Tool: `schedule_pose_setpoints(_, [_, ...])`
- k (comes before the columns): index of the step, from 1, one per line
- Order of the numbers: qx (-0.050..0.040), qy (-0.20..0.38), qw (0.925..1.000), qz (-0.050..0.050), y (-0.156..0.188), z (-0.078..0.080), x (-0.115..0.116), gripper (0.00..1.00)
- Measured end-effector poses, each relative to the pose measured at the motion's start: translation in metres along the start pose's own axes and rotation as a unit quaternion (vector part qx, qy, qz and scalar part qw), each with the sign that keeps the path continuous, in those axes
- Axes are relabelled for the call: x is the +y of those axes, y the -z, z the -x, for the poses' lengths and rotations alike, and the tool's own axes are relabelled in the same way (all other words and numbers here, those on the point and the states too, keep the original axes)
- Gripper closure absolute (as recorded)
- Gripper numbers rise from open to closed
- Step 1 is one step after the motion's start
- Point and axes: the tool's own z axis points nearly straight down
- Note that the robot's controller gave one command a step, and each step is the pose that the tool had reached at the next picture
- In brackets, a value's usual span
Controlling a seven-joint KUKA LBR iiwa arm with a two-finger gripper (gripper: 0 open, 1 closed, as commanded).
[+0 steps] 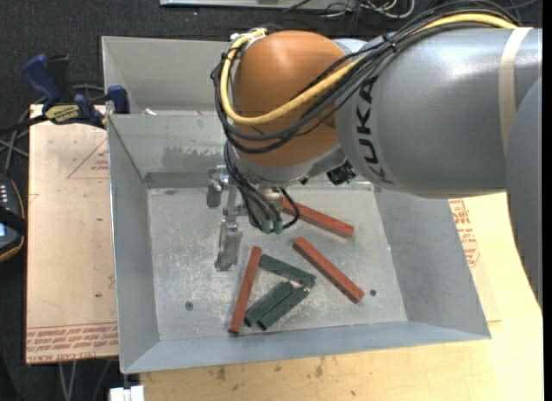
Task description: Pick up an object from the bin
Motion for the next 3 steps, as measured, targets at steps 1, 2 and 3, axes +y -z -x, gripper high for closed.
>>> schedule_pose_setpoints(1, [-0.0009,0.066,0.9978,0.0,-0.06,-0.013,-0.035,0.0])
schedule_pose_setpoints(2, [0.0006,0.192,0.9814,0.0,-0.08,-0.041,-0.058,0.0])
schedule_pose_setpoints(3, [0.0005,0.258,0.9661,0.0,-0.085,-0.039,-0.078,0.0])
